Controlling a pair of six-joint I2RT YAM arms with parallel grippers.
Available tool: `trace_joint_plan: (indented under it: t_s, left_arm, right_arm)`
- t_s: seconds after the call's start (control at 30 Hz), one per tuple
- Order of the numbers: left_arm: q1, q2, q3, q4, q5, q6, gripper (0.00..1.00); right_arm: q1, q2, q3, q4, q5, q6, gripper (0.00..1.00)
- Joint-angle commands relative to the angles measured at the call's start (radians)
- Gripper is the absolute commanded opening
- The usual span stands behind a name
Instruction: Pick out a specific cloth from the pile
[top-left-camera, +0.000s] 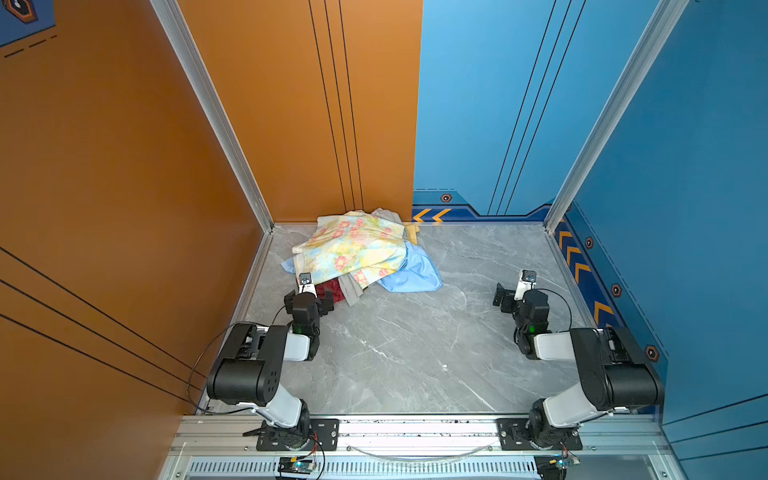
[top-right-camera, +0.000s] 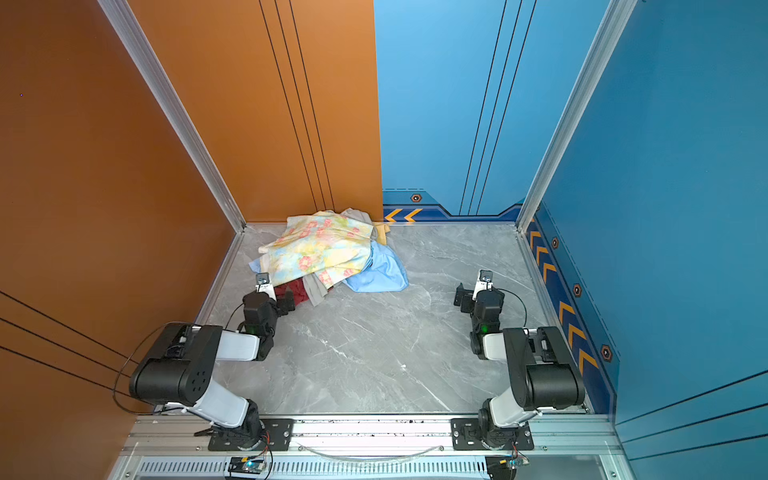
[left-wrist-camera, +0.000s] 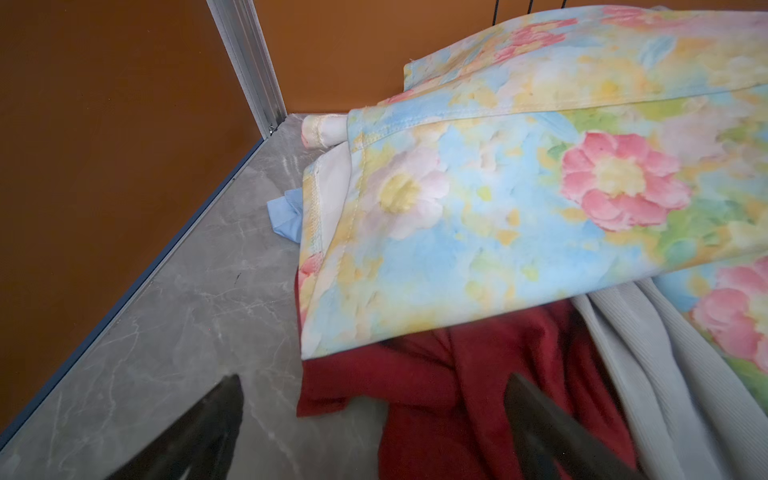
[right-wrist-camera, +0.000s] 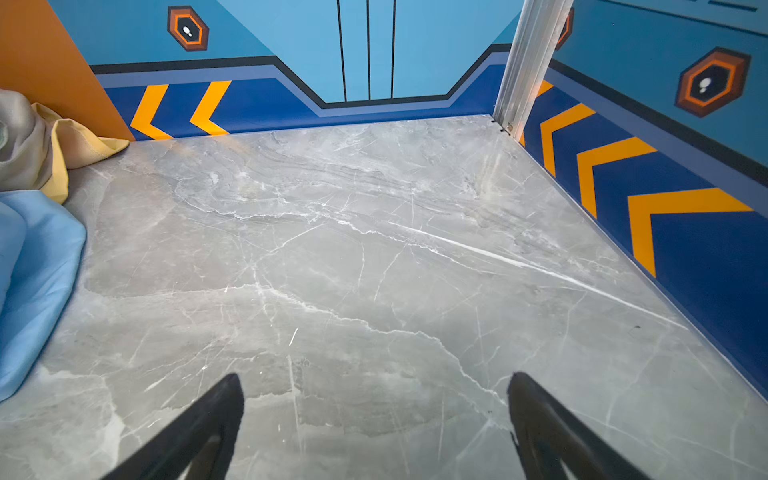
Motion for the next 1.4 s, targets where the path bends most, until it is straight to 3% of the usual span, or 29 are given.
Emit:
trace_joint_plan:
  t_s: [0.0, 1.37]
  left_arm:
    - [-0.007, -0.008, 0.008, 0.007, -0.011, 0.013, 0.98]
    - [0.009, -0.007, 0.008, 0.006, 0.029, 0.009, 0.98]
  right_arm:
    - [-0.003, 0.003, 0.015, -0.013, -0.008, -0.008, 1.00]
    - [-0.010, 0.003, 0.015, -0.016, -0.015, 0.000, 1.00]
